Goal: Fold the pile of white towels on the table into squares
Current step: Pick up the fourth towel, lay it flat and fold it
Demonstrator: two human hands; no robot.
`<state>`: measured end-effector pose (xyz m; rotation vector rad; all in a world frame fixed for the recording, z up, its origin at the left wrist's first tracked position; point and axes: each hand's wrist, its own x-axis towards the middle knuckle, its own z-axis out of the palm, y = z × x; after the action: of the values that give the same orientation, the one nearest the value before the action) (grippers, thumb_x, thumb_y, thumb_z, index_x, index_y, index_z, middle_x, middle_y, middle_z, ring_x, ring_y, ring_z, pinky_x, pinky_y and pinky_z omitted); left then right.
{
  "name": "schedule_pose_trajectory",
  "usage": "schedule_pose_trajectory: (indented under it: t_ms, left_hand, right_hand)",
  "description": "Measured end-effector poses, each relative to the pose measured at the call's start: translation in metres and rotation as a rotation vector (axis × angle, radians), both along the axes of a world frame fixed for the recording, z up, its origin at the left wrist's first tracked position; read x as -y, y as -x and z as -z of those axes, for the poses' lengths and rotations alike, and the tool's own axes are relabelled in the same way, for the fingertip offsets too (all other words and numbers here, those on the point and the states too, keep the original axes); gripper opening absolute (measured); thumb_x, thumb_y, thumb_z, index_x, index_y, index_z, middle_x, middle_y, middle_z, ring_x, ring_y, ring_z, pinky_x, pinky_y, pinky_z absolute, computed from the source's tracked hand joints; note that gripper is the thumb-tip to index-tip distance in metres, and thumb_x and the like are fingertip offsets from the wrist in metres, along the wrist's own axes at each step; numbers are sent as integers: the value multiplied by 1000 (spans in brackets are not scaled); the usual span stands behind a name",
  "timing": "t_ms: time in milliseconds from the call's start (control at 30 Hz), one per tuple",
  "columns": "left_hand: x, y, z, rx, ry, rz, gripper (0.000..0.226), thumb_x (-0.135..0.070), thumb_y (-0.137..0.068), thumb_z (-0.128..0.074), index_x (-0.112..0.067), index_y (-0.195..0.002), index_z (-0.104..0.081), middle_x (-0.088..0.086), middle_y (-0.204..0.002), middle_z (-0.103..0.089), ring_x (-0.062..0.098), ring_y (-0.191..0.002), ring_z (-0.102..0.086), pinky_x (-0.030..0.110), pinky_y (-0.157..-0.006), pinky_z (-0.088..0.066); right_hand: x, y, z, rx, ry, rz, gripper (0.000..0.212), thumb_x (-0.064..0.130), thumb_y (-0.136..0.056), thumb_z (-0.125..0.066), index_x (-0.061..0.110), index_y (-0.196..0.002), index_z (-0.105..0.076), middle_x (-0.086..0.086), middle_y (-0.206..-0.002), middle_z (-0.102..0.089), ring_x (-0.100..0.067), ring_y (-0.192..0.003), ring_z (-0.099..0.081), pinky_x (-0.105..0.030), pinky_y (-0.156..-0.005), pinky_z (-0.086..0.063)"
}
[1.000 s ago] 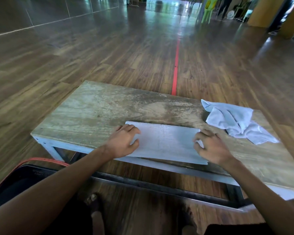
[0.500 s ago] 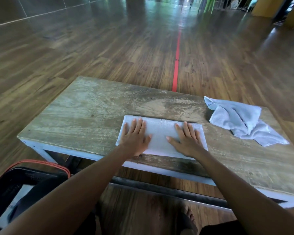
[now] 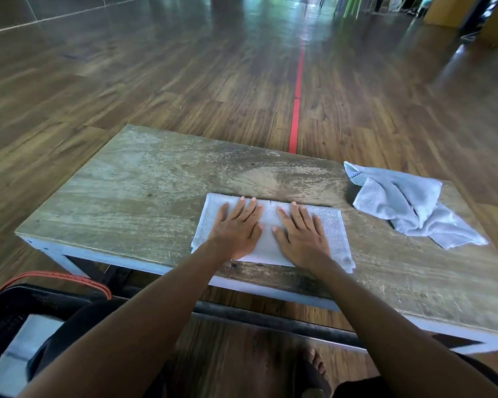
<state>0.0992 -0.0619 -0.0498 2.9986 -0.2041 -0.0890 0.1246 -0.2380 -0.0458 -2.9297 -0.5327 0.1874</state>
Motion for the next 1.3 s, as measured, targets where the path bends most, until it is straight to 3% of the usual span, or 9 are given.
schedule_pose_trajectory:
  t_ms: [367, 500, 600, 700, 867, 967, 1033, 1133, 1300]
  left_hand:
    - [-52, 34, 2, -32, 61, -160, 57, -47, -99, -8, -28, -151, 5, -6, -159, 10, 15, -146, 11, 45, -119, 3]
    - [-61, 52, 3, -12, 98, -208, 79, -57, -80, 11, -24, -152, 2, -3, -160, 6, 19, -147, 5, 45, -118, -1]
    - [-69, 60, -1, -47, 81, -221, 72, -56, -91, 1, -19, -152, -2, 1, -160, -2, 17, -147, -1, 45, -115, -7]
    - [-81, 66, -12, -65, 33, -208, 61, -48, -98, -12, -18, -152, -7, -1, -158, -15, 15, -144, -15, 44, -107, -16]
    - [-86, 69, -34, -59, 138, -260, 40, -35, -96, -39, -14, -129, -44, 11, -124, -51, 32, -114, -49, 45, -93, -41]
    - [-89, 67, -34, -56, 224, -260, 26, -31, -91, -45, -15, -109, -54, 9, -100, -56, 29, -87, -59, 34, -66, -43]
    - [-91, 61, -31, -81, 275, -288, 15, -28, -87, -49, -14, -89, -54, 8, -86, -60, 23, -70, -57, 28, -54, -36]
    - [-91, 50, -34, -158, 363, -363, 23, -27, -83, -61, -12, -69, -50, 3, -64, -54, 19, -58, -51, 27, -49, -33]
    - [-98, 40, -38, -208, 492, -445, 32, -24, -81, -64, -3, -59, -54, 6, -53, -39, 17, -49, -36, 27, -47, -24]
  right_hand:
    - [66, -3, -1, -55, 10, 127, 66, 64, -92, -11, 36, -150, 1, 2, -160, 11, -11, -145, 16, -37, -119, 6]
    - [73, -10, -2, -106, 23, 148, 74, 65, -91, -12, 26, -152, 3, 1, -159, 12, -12, -145, 16, -38, -119, 7]
    - [70, -20, -6, -100, 43, 322, 84, 67, -90, -11, 13, -152, 3, -6, -160, 7, -19, -147, 8, -43, -119, 5]
    - [54, -30, -16, -20, 8, 340, 78, 61, -94, -18, 8, -150, -10, -12, -158, -12, -26, -146, -7, -46, -119, -1]
    - [-1, -46, -33, 59, 8, 48, 57, 48, -97, -33, 14, -143, -35, -11, -146, -38, -32, -137, -30, -44, -115, -14]
    - [-48, -52, -35, 49, -7, -139, 46, 44, -96, -40, 22, -136, -45, -5, -138, -48, -27, -131, -37, -40, -111, -20]
    - [-77, -56, -33, 33, -43, -223, 40, 41, -95, -42, 25, -131, -50, 0, -134, -53, -21, -129, -40, -40, -110, -17]
    - [-112, -63, -33, -1, -73, -301, 35, 36, -94, -45, 27, -127, -55, 5, -132, -55, -16, -128, -41, -39, -111, -14]
    - [-145, -79, -40, -113, -62, -347, 25, 35, -90, -52, 30, -111, -64, 8, -106, -66, -14, -113, -52, -37, -102, -20]
